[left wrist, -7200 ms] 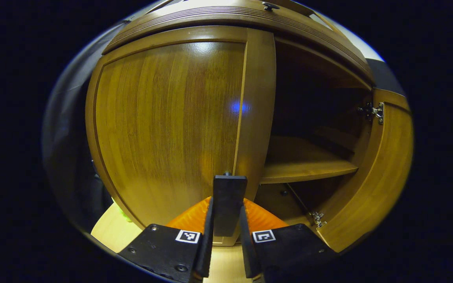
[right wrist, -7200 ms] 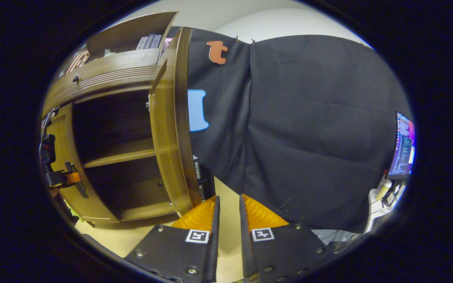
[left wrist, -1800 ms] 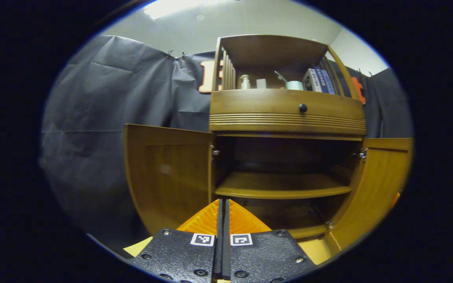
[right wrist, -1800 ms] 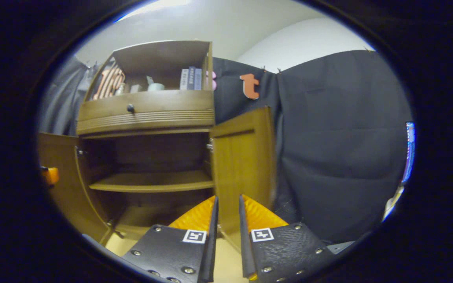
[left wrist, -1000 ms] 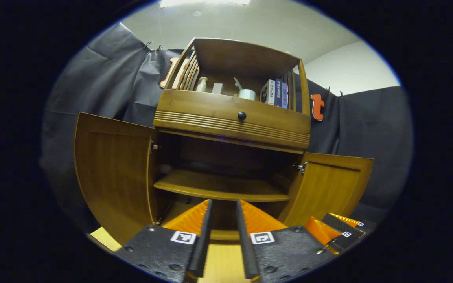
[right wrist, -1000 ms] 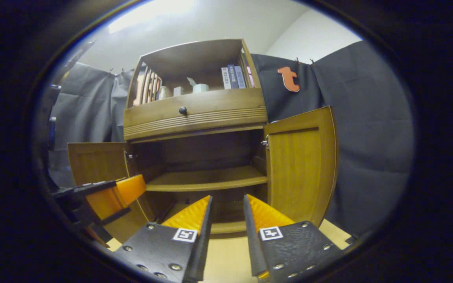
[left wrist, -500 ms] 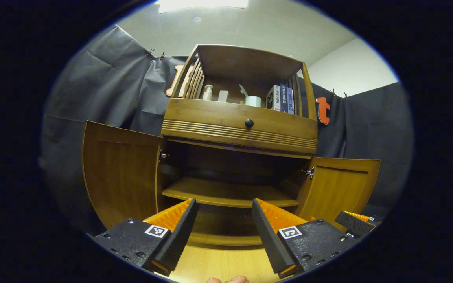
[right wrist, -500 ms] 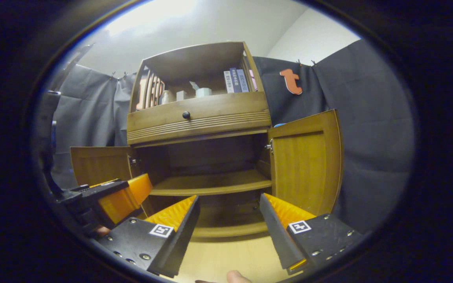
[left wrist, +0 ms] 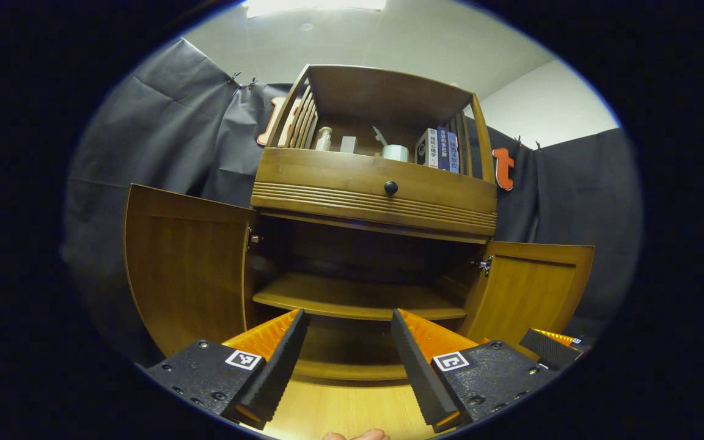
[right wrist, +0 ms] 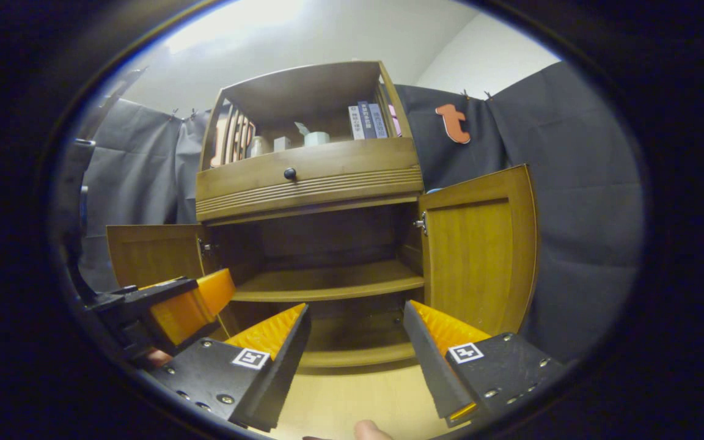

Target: Open the right door of the double-door shoe cabinet with the right hand, and open the left door with the left hand.

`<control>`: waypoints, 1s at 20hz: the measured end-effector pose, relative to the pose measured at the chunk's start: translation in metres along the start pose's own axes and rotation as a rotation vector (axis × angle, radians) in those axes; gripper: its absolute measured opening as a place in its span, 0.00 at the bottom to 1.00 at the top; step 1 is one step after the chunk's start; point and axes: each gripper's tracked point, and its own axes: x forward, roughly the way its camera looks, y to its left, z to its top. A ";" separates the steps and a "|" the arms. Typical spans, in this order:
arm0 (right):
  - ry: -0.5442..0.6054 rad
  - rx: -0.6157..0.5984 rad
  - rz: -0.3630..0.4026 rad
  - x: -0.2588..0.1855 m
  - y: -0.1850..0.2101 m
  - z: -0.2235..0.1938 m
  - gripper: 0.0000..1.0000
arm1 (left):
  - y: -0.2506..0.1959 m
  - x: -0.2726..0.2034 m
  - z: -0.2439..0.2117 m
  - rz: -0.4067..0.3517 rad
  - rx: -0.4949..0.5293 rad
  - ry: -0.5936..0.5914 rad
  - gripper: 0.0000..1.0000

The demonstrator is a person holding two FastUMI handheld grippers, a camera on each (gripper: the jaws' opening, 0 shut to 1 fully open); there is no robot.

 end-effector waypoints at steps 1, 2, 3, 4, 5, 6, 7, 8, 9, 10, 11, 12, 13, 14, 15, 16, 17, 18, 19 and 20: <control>-0.001 -0.002 -0.003 0.000 0.001 0.000 0.91 | 0.000 0.000 -0.001 -0.001 -0.002 0.002 0.87; -0.003 -0.004 -0.006 -0.001 0.001 0.001 0.91 | 0.001 0.000 -0.002 -0.004 -0.004 0.006 0.87; -0.005 -0.005 -0.009 -0.002 0.001 0.002 0.91 | 0.001 0.000 -0.002 -0.006 -0.006 0.009 0.87; -0.006 -0.007 -0.012 -0.003 0.002 0.002 0.91 | 0.003 -0.001 -0.003 -0.009 -0.008 0.012 0.87; -0.006 -0.008 -0.016 -0.005 0.004 0.002 0.91 | 0.003 -0.002 -0.003 -0.011 -0.010 0.013 0.87; -0.005 -0.010 -0.019 -0.006 0.005 0.002 0.91 | 0.005 -0.002 -0.003 -0.013 -0.012 0.014 0.87; -0.003 -0.011 -0.023 -0.006 0.005 0.001 0.91 | 0.007 -0.003 -0.003 -0.015 -0.013 0.014 0.87; -0.002 -0.010 -0.027 -0.008 0.006 0.001 0.91 | 0.009 -0.004 -0.002 -0.016 -0.013 0.014 0.87; -0.003 -0.009 -0.030 -0.009 0.008 0.000 0.91 | 0.012 -0.006 -0.002 -0.018 -0.013 0.013 0.87; -0.004 -0.009 -0.033 -0.011 0.009 0.000 0.91 | 0.014 -0.006 -0.002 -0.019 -0.013 0.013 0.87; -0.004 -0.009 -0.037 -0.012 0.012 -0.001 0.91 | 0.017 -0.007 -0.001 -0.020 -0.013 0.014 0.87; -0.006 -0.011 -0.041 -0.013 0.014 -0.001 0.91 | 0.021 -0.009 -0.002 -0.022 -0.013 0.015 0.87; -0.010 -0.014 -0.046 -0.017 0.017 -0.001 0.91 | 0.024 -0.011 -0.002 -0.024 -0.014 0.017 0.87; -0.013 -0.019 -0.051 -0.020 0.019 0.000 0.91 | 0.028 -0.012 -0.003 -0.026 -0.013 0.019 0.87; -0.018 -0.026 -0.058 -0.022 0.022 0.000 0.91 | 0.031 -0.013 -0.003 -0.028 -0.009 0.021 0.87; -0.024 -0.032 -0.065 -0.023 0.023 0.001 0.91 | 0.034 -0.015 -0.003 -0.032 -0.005 0.023 0.87; -0.031 -0.037 -0.071 -0.025 0.024 0.002 0.91 | 0.037 -0.016 -0.003 -0.037 -0.002 0.025 0.87; -0.037 -0.045 -0.078 -0.026 0.027 0.002 0.91 | 0.040 -0.017 -0.002 -0.045 0.001 0.023 0.87; -0.038 -0.051 -0.092 -0.027 0.025 0.004 0.91 | 0.042 -0.019 -0.001 -0.053 0.009 0.020 0.87; -0.036 -0.050 -0.107 -0.028 0.024 0.003 0.91 | 0.044 -0.018 0.001 -0.062 0.019 0.015 0.87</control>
